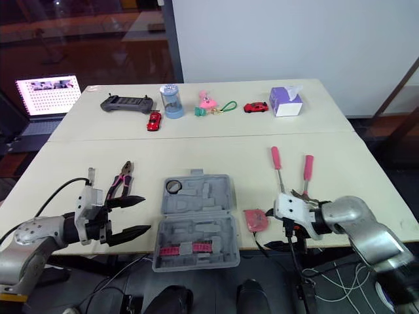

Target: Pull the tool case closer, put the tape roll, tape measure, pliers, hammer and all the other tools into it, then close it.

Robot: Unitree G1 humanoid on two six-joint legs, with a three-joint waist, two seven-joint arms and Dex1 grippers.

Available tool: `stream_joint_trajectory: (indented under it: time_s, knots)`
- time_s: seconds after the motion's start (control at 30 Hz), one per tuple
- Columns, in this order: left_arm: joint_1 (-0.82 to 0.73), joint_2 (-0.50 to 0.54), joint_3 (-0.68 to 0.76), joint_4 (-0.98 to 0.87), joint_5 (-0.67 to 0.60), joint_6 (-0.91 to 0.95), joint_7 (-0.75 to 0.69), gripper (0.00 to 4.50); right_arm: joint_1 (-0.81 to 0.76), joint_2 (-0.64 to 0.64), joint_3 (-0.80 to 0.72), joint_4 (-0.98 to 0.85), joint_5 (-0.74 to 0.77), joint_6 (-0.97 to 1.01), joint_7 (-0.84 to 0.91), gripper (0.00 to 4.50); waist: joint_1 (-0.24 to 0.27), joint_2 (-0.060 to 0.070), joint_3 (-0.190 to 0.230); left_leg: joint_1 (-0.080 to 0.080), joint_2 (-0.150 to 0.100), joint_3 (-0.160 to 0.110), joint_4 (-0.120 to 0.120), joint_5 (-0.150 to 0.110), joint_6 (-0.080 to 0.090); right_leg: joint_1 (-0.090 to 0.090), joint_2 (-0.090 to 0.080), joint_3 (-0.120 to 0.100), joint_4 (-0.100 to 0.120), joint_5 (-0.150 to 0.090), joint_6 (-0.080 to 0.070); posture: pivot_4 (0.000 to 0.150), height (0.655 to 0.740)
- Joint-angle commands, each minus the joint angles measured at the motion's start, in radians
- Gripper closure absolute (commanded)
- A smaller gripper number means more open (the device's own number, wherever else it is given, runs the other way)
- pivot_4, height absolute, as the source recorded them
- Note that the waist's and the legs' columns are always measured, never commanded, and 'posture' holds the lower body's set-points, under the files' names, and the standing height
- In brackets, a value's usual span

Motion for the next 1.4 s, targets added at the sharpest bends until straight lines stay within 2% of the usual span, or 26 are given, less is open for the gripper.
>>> stream_joint_trajectory:
  time_s: [0.03, 0.27, 0.6, 0.7, 0.73, 0.77, 0.93, 1.1, 1.23, 1.4]
  knots:
    - [0.012, -0.002, 0.017, -0.049, -0.008, 0.005, 0.023, 0.0, -0.169, 0.074, 0.096, 0.211, -0.107, -0.177, 0.056, 0.14, -0.005, 0.0, 0.0, 0.0, 0.0, 0.0, 0.0, 0.0, 0.0, 0.0, 0.0, 0.0, 0.0, 0.0, 0.0, 0.15, 0.74]
    - [0.038, 0.002, 0.036, -0.09, -0.018, 0.028, 0.052, 0.0, -0.324, 0.174, 0.152, 0.454, -0.171, -0.321, 0.101, 0.14, 0.007, 0.0, 0.001, -0.002, 0.0, -0.001, -0.001, 0.004, -0.007, -0.002, 0.0, 0.0, -0.001, 0.0, 0.0, 0.15, 0.74]
    - [0.045, 0.001, 0.045, -0.117, -0.025, 0.048, 0.078, 0.0, -0.339, 0.216, 0.168, 0.517, -0.197, -0.359, 0.129, 0.14, 0.001, 0.0, 0.001, -0.001, 0.0, -0.001, -0.001, 0.004, -0.008, -0.002, 0.0, 0.0, -0.001, 0.001, 0.0, 0.15, 0.74]
    - [0.044, 0.0, 0.043, -0.121, -0.026, 0.051, 0.082, 0.0, -0.344, 0.225, 0.159, 0.527, -0.199, -0.363, 0.114, 1.0, 0.001, 0.0, 0.001, -0.001, 0.0, -0.001, -0.001, 0.004, -0.008, -0.002, 0.0, 0.0, -0.001, 0.001, 0.0, 0.15, 0.74]
    - [0.044, 0.001, 0.043, -0.121, -0.026, 0.051, 0.083, 0.0, -0.345, 0.227, 0.157, 0.529, -0.2, -0.365, 0.113, 1.47, 0.001, 0.0, 0.001, -0.001, 0.0, -0.001, -0.001, 0.004, -0.008, -0.002, 0.0, 0.0, -0.001, 0.001, 0.0, 0.15, 0.74]
    - [0.044, 0.001, 0.043, -0.121, -0.027, 0.052, 0.084, 0.0, -0.345, 0.228, 0.155, 0.529, -0.201, -0.364, 0.111, 1.65, 0.001, 0.0, 0.001, -0.001, 0.0, -0.001, -0.001, 0.004, -0.008, -0.002, 0.0, 0.0, -0.001, 0.001, 0.0, 0.15, 0.74]
    - [0.04, 0.001, 0.043, -0.12, -0.026, 0.056, 0.087, 0.0, -0.334, 0.229, 0.147, 0.504, -0.189, -0.349, 0.117, 1.65, 0.001, 0.0, 0.001, -0.001, 0.0, -0.001, -0.001, 0.004, -0.008, -0.002, 0.0, 0.0, -0.001, 0.001, 0.0, 0.15, 0.74]
    - [0.036, 0.003, 0.043, -0.108, -0.021, 0.053, 0.087, 0.0, -0.343, 0.188, 0.103, 0.305, -0.128, -0.225, 0.152, 1.65, 0.001, 0.003, 0.003, -0.002, 0.0, -0.001, -0.001, 0.004, -0.008, -0.002, 0.0, 0.001, -0.001, 0.001, 0.0, 0.15, 0.74]
    - [0.015, 0.01, 0.047, -0.076, -0.01, 0.05, 0.087, 0.0, -0.437, 0.172, 0.111, 0.148, -0.124, -0.034, 0.183, 1.65, 0.001, 0.003, 0.003, -0.002, 0.0, -0.001, -0.001, 0.004, -0.008, -0.003, 0.0, 0.001, -0.001, 0.001, 0.0, 0.15, 0.74]
    - [-0.034, 0.016, 0.047, -0.035, 0.002, 0.044, 0.085, 0.0, -0.589, 0.255, 0.211, 0.115, -0.21, 0.172, 0.153, 1.65, 0.001, 0.003, 0.003, -0.002, 0.0, -0.001, -0.001, 0.004, -0.008, -0.003, 0.0, 0.001, 0.0, 0.001, 0.0, 0.15, 0.74]
